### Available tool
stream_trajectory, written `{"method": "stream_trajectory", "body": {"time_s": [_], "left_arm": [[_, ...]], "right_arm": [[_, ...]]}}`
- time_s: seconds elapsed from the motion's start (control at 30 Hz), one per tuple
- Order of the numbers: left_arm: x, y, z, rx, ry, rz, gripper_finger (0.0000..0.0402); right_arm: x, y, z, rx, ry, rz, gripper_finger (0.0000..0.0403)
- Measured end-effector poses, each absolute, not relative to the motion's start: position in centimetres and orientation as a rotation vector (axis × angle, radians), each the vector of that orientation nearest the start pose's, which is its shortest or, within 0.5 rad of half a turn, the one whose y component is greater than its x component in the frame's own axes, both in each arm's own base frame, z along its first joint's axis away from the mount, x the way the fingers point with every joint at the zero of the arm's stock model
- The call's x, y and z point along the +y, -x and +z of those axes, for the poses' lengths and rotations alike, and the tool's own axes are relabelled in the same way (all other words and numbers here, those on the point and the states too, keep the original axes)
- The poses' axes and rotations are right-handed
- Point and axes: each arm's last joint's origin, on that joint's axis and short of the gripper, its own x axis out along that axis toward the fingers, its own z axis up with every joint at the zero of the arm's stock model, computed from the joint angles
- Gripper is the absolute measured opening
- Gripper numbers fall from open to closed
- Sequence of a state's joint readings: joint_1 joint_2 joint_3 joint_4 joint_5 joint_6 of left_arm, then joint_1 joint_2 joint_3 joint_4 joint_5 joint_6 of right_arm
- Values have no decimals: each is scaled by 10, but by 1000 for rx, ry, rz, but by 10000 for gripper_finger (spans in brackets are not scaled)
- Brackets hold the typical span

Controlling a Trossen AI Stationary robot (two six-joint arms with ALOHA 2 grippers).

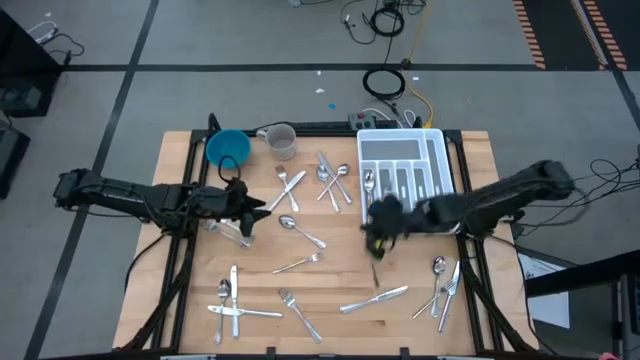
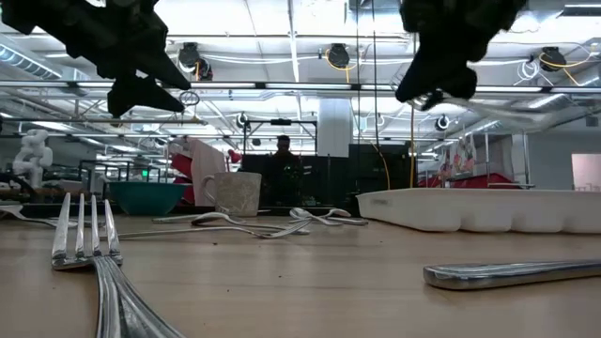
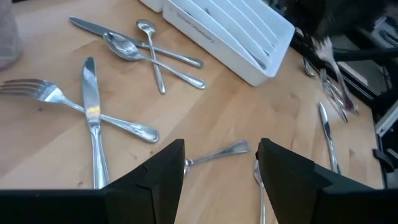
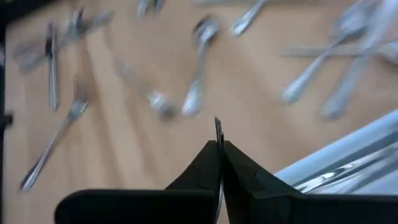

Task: Sort silverware
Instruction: Put the fork in the silverware tray

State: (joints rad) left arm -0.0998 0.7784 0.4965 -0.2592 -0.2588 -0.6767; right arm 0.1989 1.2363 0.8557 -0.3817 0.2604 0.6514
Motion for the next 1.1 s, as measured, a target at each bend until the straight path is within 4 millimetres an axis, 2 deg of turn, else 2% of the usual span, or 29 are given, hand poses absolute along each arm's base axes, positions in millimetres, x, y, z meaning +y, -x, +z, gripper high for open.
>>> {"method": "stream_trajectory", "body": {"time_s": [0.13, 0.27, 0.37, 0.47, 0.8, 1.1], "left_arm": [[-8, -167, 230, 420, 590, 371, 205], [-6, -166, 231, 382, 618, 437, 205], [-5, -166, 231, 358, 632, 482, 205], [-4, -166, 232, 331, 640, 529, 205], [-2, -165, 232, 287, 667, 599, 205], [-2, -165, 231, 284, 685, 612, 205]], "right_arm": [[-4, -206, 252, 473, -546, -230, 0], [-41, -162, 226, 368, -632, -285, 0], [-58, -145, 206, 332, -685, -270, 0], [-71, -139, 193, 298, -686, -262, 0], [-116, -128, 174, 307, -636, -308, 0], [-146, -132, 156, 383, -663, -275, 0]]}}
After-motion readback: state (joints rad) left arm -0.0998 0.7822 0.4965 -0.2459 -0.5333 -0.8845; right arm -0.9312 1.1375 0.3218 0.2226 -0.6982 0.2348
